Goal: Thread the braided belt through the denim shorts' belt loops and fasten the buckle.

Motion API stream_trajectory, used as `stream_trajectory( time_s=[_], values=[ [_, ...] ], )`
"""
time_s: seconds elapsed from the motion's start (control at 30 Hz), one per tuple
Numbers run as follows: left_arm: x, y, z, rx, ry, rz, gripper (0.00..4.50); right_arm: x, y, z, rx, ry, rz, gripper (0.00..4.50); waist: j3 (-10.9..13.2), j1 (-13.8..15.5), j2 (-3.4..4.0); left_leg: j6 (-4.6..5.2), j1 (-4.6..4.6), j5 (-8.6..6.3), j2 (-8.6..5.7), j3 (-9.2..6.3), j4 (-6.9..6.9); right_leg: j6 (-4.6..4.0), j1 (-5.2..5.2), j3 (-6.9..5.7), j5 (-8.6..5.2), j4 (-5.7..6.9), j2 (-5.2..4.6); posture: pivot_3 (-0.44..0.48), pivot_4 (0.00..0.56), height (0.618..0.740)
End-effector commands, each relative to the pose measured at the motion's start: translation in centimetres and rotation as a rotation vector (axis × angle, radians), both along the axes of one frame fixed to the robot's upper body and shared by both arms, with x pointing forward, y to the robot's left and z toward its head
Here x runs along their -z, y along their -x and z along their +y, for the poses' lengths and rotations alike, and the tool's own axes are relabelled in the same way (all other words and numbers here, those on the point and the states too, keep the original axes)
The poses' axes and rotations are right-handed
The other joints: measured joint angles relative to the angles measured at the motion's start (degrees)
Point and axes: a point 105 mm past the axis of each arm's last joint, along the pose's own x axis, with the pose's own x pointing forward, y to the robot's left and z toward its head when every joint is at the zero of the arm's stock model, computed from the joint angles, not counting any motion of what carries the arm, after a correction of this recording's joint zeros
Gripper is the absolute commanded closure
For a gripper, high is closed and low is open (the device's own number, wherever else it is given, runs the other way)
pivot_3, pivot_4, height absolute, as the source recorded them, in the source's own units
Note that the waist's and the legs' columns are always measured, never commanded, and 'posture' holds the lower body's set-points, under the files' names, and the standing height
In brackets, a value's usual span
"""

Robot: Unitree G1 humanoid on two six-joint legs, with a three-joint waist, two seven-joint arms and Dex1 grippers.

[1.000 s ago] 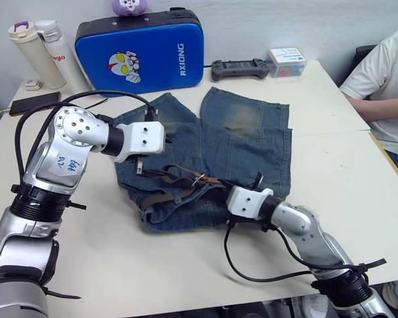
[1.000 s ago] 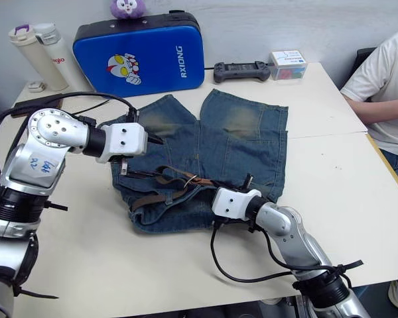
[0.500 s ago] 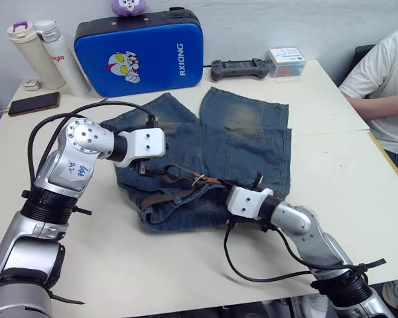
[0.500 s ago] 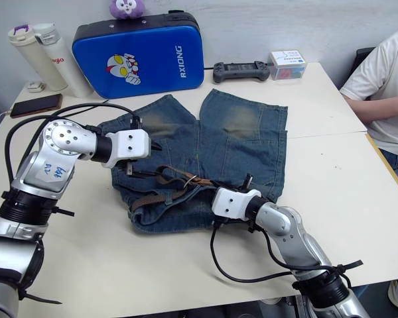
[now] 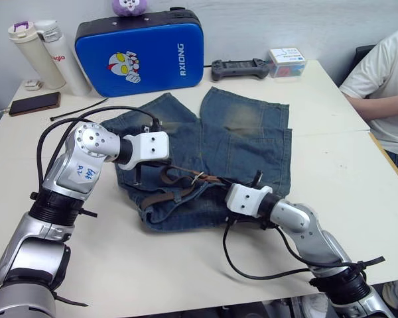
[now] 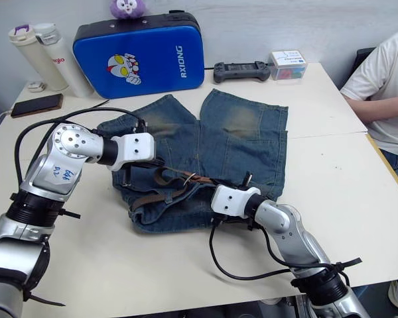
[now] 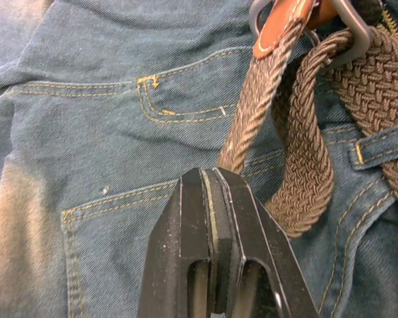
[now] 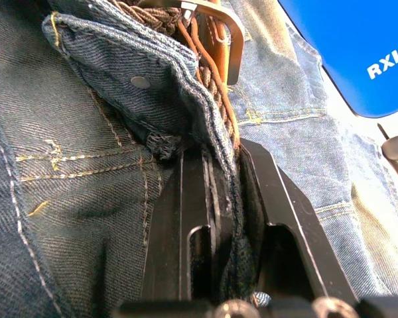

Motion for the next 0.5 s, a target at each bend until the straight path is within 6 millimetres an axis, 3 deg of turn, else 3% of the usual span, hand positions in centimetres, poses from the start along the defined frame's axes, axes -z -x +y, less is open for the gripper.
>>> stream_trajectory(
  time_s=[0.03, 0.13, 0.2, 0.23, 0.5],
  values=[
    [-1.4, -0.2, 0.0, -0.023, 0.044, -0.034, 4.16, -1.8, 0.3, 0.2, -0.008, -0.038, -0.056, 4.50, 0.0, 0.0, 0.00, 0.00, 0.00, 0.00, 0.00, 0.00, 0.00, 0.00, 0.00, 0.00, 0.00, 0.00, 0.00, 0.000, 0.150, 0.740],
    [-2.3, -0.2, 0.1, -0.037, 0.081, -0.024, 3.58, -1.8, 0.2, 0.2, -0.007, -0.039, -0.055, 4.50, 0.0, 0.0, 0.00, 0.00, 0.00, 0.00, 0.00, 0.00, 0.00, 0.00, 0.00, 0.00, 0.00, 0.00, 0.00, 0.000, 0.150, 0.740],
    [-3.0, -0.5, 0.1, -0.050, 0.083, -0.068, 2.75, -1.8, 0.1, 0.2, -0.007, -0.039, -0.054, 4.50, 0.0, 0.0, 0.00, 0.00, 0.00, 0.00, 0.00, 0.00, 0.00, 0.00, 0.00, 0.00, 0.00, 0.00, 0.00, 0.000, 0.150, 0.740],
    [-3.2, -0.4, -0.1, -0.033, 0.082, -0.070, 2.61, -1.8, 0.1, 0.2, -0.008, -0.039, -0.054, 4.50, 0.0, 0.0, 0.00, 0.00, 0.00, 0.00, 0.00, 0.00, 0.00, 0.00, 0.00, 0.00, 0.00, 0.00, 0.00, 0.000, 0.150, 0.740],
    [-3.2, 0.5, -0.6, 0.009, 0.060, -0.034, 2.61, -1.7, 0.1, 0.3, -0.008, -0.042, -0.052, 4.50, 0.0, -0.1, 0.00, 0.00, 0.00, 0.00, 0.01, 0.00, 0.00, 0.00, -0.01, 0.01, 0.00, 0.01, 0.01, 0.000, 0.150, 0.740]
  ],
)
